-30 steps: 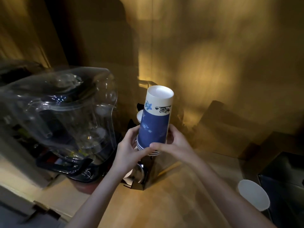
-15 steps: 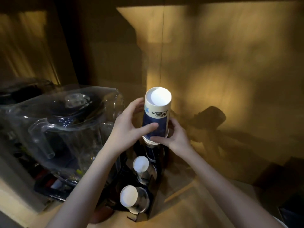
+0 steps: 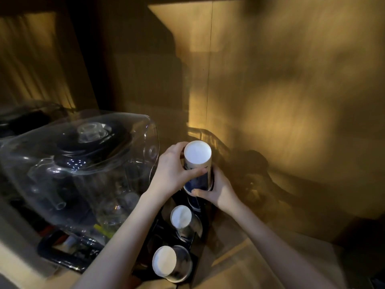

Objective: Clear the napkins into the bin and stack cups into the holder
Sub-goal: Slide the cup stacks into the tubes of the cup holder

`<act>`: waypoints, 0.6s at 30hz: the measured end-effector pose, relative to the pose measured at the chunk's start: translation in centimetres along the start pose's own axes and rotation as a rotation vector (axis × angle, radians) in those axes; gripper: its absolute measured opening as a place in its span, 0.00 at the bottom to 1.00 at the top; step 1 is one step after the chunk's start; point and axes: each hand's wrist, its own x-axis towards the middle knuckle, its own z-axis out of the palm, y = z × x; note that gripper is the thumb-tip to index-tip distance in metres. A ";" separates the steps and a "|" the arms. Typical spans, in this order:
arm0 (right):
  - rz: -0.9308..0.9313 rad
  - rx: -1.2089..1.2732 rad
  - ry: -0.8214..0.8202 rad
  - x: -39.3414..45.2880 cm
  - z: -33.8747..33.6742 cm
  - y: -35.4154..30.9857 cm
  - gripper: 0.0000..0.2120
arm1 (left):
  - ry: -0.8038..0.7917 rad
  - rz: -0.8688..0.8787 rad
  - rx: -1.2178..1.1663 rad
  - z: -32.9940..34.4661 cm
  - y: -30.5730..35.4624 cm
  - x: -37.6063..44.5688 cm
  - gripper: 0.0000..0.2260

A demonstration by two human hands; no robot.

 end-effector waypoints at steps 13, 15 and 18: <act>-0.087 0.018 0.093 0.3 -1.5 -0.5 0.16 | -0.077 -0.164 0.016 4.4 -4.2 -0.6 0.29; -0.102 -0.077 0.064 0.6 -1.1 0.0 0.17 | -0.090 -0.173 0.017 4.8 -4.7 -0.7 0.32; -0.099 -0.148 0.019 0.7 -0.5 0.6 0.18 | -0.111 -0.188 0.026 5.3 -5.2 -1.1 0.32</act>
